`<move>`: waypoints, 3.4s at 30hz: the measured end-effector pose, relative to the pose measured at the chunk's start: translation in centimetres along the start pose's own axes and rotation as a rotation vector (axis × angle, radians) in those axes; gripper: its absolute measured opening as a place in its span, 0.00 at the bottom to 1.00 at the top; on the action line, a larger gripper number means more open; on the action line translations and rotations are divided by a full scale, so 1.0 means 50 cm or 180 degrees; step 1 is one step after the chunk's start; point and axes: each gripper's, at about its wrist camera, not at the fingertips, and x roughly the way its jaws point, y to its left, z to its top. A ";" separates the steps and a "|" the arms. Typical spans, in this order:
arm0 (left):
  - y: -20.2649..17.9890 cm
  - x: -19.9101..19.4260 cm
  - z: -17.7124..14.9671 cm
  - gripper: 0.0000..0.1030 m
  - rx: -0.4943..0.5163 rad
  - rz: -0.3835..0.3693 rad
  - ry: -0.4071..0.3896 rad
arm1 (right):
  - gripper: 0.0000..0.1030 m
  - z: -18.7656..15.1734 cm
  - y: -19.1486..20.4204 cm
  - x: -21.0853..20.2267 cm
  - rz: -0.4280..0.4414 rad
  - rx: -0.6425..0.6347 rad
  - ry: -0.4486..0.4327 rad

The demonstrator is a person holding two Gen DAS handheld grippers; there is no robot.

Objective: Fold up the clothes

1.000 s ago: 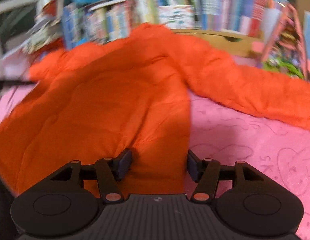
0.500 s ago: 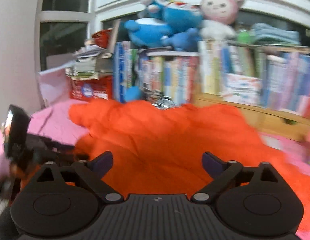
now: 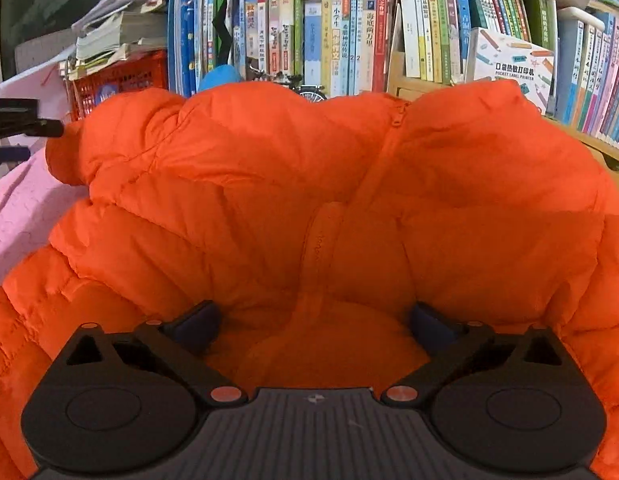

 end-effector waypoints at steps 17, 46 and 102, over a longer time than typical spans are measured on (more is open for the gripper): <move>-0.134 -0.073 -0.044 0.14 0.0546 -0.1420 -0.0068 | 1.00 0.006 -0.009 -0.007 0.0094 0.0175 0.0035; -0.058 -0.208 -0.081 0.53 0.0570 -0.1338 -0.0220 | 1.00 0.000 -0.073 -0.021 0.0344 0.0890 -0.0182; -0.194 -0.225 -0.135 0.22 0.1020 -0.1353 -0.0431 | 1.00 -0.012 -0.101 -0.029 0.0598 0.1253 -0.0344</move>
